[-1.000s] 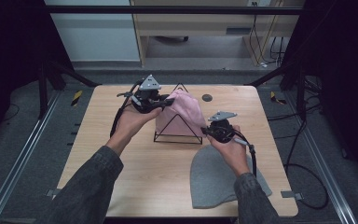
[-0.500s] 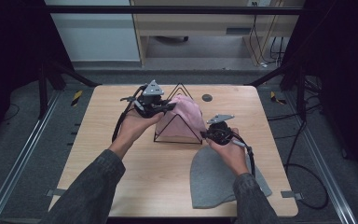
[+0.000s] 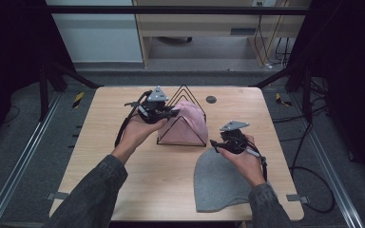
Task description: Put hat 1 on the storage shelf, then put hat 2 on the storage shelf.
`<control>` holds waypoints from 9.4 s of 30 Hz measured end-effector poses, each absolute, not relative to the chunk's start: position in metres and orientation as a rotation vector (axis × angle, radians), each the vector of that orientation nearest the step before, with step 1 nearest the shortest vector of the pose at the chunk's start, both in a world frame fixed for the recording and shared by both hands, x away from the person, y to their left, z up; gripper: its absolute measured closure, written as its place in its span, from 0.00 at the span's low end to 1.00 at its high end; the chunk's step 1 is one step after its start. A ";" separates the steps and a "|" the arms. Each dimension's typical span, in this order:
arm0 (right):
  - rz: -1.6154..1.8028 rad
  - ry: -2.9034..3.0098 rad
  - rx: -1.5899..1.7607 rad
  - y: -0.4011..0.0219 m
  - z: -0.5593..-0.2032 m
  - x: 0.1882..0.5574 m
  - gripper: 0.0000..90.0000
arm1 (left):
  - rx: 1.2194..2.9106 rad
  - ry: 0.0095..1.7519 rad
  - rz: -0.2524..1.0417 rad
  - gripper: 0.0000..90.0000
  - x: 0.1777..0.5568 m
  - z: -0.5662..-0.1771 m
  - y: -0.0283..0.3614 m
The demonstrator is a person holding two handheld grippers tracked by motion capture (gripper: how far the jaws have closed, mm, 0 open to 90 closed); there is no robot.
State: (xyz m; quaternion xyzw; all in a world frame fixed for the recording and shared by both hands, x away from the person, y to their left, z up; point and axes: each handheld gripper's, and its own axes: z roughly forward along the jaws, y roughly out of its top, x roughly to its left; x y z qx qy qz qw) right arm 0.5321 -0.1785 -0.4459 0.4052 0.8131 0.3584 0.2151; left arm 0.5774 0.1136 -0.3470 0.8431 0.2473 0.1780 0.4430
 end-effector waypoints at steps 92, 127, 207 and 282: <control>0.744 2.464 1.351 -0.247 -0.480 0.527 0.93 | 2.119 1.017 0.375 0.10 0.476 -0.458 0.270; 1.145 2.368 0.674 -0.141 -0.335 0.449 0.96 | 2.171 0.744 0.054 0.09 0.467 -0.464 0.237; 1.249 2.245 0.700 -0.140 -0.273 0.471 0.96 | 2.221 0.518 0.255 0.97 0.507 -0.335 0.159; 1.437 1.913 0.956 -0.159 -0.253 0.628 0.96 | 1.940 0.660 0.540 0.98 0.641 -0.261 0.149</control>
